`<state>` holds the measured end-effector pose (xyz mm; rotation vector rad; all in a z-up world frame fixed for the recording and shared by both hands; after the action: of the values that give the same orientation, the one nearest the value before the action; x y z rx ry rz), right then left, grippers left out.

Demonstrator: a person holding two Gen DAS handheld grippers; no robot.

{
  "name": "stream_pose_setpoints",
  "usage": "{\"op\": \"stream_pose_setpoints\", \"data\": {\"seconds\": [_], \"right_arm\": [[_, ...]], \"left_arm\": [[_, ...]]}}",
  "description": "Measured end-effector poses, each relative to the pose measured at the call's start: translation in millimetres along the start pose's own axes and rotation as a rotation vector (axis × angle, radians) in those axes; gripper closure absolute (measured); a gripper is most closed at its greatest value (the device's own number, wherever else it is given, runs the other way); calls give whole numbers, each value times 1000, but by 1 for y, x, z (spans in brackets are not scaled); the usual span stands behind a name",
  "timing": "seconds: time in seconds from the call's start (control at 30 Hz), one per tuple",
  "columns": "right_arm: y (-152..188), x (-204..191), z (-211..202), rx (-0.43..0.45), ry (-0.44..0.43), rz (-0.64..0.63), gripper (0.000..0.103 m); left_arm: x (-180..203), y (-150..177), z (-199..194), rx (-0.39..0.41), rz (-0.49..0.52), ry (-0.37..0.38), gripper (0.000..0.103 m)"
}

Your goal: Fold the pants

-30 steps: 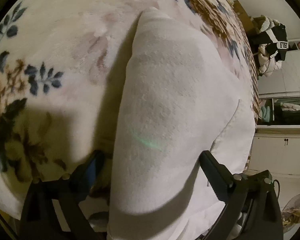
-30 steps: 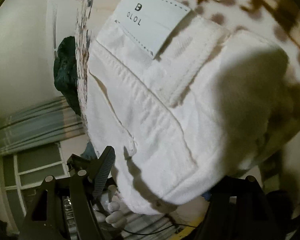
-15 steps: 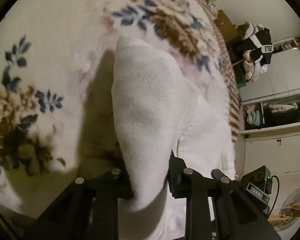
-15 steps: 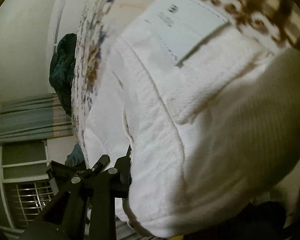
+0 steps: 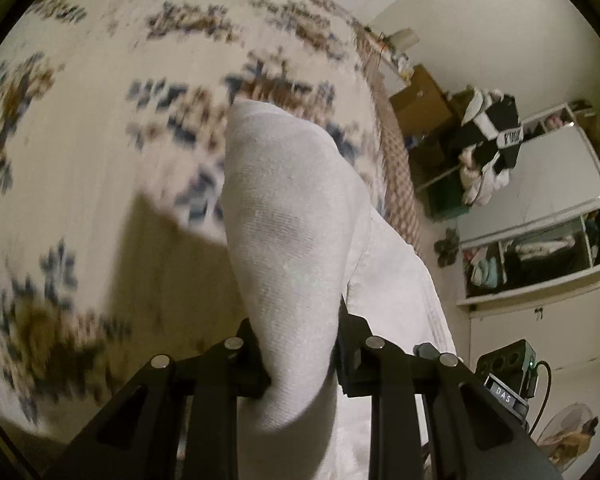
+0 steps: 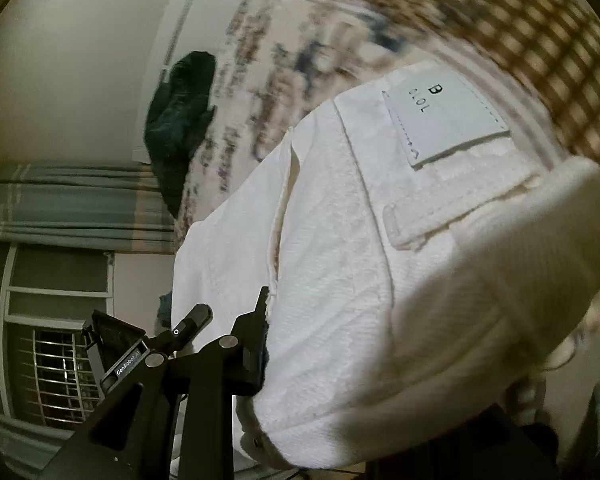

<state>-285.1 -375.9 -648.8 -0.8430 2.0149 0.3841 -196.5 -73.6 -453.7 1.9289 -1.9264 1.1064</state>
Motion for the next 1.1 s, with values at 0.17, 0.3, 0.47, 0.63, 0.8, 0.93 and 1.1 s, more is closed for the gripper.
{"op": "stream_pose_setpoints", "data": {"seconds": [0.17,0.3,0.47,0.63,0.8,0.93,1.1], "right_arm": [[-55,-63,32,50,-20,-62,77],[-115,-110,90,98,-28,-86,77],[-185,-150,177,123,-26,-89,77],[-244,-172,263,123,-11,-82,77],[-283,-167,340,97,40,-89,77],[-287,-145,374,35,127,-73,67],[-280,-125,368,11,225,-65,50]], "left_arm": [[-15,-100,9,51,21,23,82],[-38,-177,27,63,50,15,82],[-73,-264,58,58,91,-14,82],[-115,-328,100,41,111,-48,82],[-162,-344,140,-15,65,-78,81],[-192,-331,158,-85,-2,-92,68],[-193,-319,140,-98,-24,-110,59]]}}
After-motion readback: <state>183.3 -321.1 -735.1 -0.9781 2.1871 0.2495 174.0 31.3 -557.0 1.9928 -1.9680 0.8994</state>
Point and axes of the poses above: each gripper's, at about its wrist camera, not at the fingertips, and z roughly the way its jaws point, x to its right, y to its underside, the point moved 5 cm from there along z, roughly the way its jaws point, and after that the axes turned 5 degrees about z, right-handed, at the moved point
